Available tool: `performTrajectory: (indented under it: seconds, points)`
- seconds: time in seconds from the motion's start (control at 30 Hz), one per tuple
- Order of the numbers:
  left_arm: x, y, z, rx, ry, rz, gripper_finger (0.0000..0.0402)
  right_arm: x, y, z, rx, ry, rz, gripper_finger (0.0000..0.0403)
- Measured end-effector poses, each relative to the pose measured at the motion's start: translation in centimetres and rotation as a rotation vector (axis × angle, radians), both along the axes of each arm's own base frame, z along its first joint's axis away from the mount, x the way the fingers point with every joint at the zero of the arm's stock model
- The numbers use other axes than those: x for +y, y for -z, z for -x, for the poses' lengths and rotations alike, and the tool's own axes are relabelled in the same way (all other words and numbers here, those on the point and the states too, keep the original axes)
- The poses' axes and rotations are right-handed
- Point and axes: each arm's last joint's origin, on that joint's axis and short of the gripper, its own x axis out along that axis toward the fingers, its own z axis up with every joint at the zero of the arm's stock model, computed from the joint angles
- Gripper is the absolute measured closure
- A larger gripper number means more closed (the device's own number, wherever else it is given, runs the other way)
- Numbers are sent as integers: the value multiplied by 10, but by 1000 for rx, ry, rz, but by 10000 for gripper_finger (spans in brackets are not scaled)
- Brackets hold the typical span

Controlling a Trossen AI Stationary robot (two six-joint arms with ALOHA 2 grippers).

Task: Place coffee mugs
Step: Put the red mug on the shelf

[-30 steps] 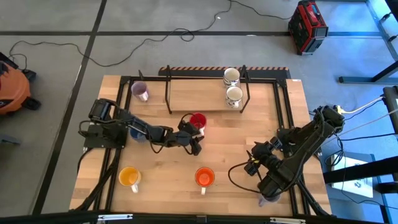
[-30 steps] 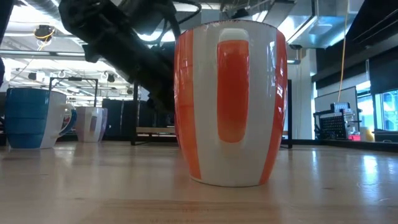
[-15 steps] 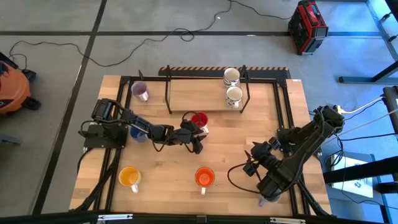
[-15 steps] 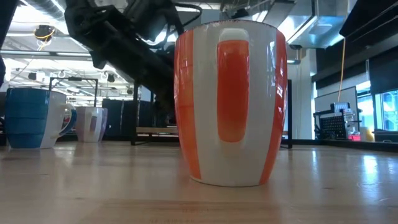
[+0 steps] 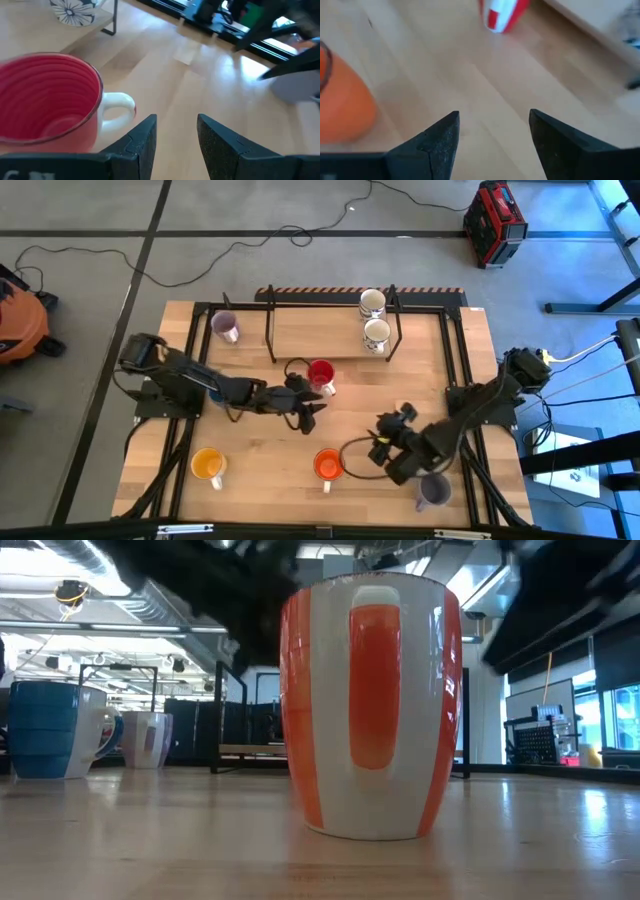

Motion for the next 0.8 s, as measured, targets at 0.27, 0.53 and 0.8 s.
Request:
performTrajectory:
  seconds: [0.27,0.53,0.8]
  points:
    - [1,-52,52,75,117,-49,266,-26,1,-40,-188,-19,-56,175]
    - [13,-73,101,209,175,-155,266,-64,12,-72,-211,35,-20,175]
    - [19,-77,138,161,240,-171,266,-89,36,-93,-209,115,-5,175]
